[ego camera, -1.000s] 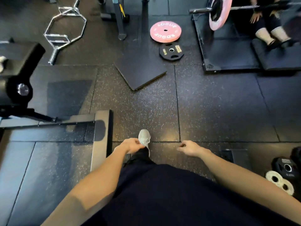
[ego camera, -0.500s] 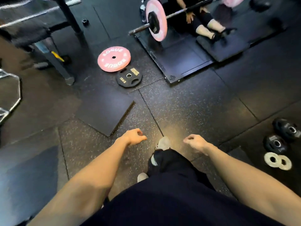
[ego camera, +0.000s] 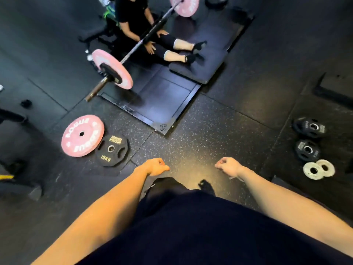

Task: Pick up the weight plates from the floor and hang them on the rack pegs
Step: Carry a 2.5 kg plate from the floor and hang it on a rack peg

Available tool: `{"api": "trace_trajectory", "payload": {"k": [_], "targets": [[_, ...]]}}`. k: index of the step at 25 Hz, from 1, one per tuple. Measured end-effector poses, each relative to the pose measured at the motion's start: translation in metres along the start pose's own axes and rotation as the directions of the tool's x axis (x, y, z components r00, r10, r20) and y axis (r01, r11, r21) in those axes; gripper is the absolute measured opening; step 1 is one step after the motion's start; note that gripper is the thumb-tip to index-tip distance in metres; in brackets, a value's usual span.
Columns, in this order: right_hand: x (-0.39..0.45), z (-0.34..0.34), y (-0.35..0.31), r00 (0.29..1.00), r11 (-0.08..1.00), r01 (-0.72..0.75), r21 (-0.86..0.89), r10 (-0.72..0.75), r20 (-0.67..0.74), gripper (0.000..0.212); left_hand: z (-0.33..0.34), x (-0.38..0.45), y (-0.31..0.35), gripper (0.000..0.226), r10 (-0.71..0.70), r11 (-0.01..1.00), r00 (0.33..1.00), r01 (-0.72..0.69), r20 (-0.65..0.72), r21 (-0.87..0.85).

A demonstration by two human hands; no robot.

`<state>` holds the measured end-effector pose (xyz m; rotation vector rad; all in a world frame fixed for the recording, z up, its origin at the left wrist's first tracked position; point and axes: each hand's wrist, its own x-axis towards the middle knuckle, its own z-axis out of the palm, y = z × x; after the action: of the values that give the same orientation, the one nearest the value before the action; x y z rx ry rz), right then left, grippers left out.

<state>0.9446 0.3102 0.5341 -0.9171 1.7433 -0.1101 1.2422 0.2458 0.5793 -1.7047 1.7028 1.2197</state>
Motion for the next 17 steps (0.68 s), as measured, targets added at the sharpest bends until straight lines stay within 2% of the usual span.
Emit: {"api": "trace_trajectory", "payload": {"k": [4,7,11,14,17], "targets": [[0.038,-0.055,-0.013,0.995,0.985,-0.058,0.163,0.071,-0.071,0.022,-0.065,0.080,0.075,0.032,0.105,0.985,0.994,-0.108,0.033,0.134],[0.074,-0.097,-0.021,0.985,0.970,-0.114,0.216,0.138,-0.103,0.020,-0.112,0.142,0.136,0.018,0.179,0.955,0.982,-0.188,0.062,0.230],[0.134,-0.168,-0.043,0.953,0.930,-0.188,0.316,0.251,-0.171,0.020,-0.188,0.237,0.243,0.018,0.317,0.866,0.942,-0.336,0.112,0.371],[0.156,-0.220,-0.053,0.908,0.858,-0.203,0.471,0.345,-0.237,0.021,-0.230,0.292,0.326,0.023,0.381,0.801,0.905,-0.426,0.191,0.420],[0.167,-0.269,-0.047,0.829,0.724,-0.221,0.653,0.492,-0.265,0.017,-0.251,0.329,0.412,0.030,0.355,0.738,0.873,-0.481,0.334,0.474]]}}
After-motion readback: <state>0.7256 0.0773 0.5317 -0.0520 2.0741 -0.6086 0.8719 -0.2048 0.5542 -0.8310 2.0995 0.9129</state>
